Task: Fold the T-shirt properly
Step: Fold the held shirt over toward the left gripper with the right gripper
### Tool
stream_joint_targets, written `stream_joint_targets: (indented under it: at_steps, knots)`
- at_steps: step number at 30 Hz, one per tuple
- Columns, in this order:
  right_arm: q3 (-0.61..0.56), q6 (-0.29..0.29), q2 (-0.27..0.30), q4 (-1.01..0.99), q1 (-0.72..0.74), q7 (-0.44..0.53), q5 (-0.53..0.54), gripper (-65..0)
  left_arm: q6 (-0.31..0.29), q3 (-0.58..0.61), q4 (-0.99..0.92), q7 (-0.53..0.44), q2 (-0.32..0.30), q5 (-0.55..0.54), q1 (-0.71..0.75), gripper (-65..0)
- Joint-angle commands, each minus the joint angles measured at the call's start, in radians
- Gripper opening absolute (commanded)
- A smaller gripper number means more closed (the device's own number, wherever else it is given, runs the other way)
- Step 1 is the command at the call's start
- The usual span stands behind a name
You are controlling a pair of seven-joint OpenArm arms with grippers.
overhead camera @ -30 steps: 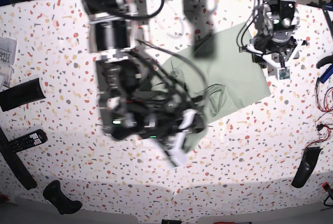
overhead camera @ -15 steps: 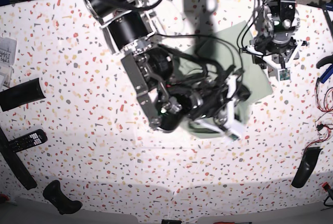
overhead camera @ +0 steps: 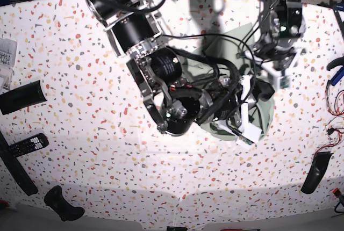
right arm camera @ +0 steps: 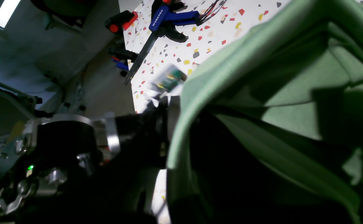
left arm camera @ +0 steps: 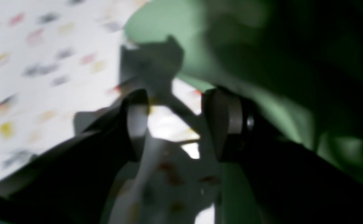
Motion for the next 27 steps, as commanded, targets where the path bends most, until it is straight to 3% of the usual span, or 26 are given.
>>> stream_joint_targets:
  at_steps: [1,5,8,10,18,22,27]
  knots:
    - [0.002,0.011,-0.013,0.016,0.027,0.023,0.032,-65.0,-0.008,0.002,0.011,0.013,0.001,-0.003,-0.018,-34.3]
    - [0.002,0.011,-0.013,0.016,0.027,0.023,0.032,-65.0,-0.008,-0.002,0.012,0.096,-0.003,0.100,-0.051,-34.3]
    - [0.002,0.011,-0.013,0.016,0.027,0.023,0.032,-65.0,0.019,-0.005,0.012,0.096,-0.034,0.112,-0.042,-34.3]
    - [0.002,0.012,-0.013,0.016,0.027,0.023,0.030,-65.0,0.047,-0.015,0.012,0.097,-0.061,0.091,-0.033,-34.3]
    - [0.002,0.012,-0.013,0.016,0.027,0.023,0.028,-65.0,0.048,-0.027,0.029,0.100,-0.152,-0.055,-0.026,-34.3]
    - [0.002,0.014,-0.013,0.016,0.027,0.023,0.028,-65.0,-0.038,-0.027,0.061,0.101,-0.162,-0.177,-0.026,-34.3]
    - [0.002,0.014,-0.013,0.016,0.027,0.023,0.028,-65.0,-0.045,-0.033,0.097,0.093,-0.163,-0.199,-0.031,-34.3]
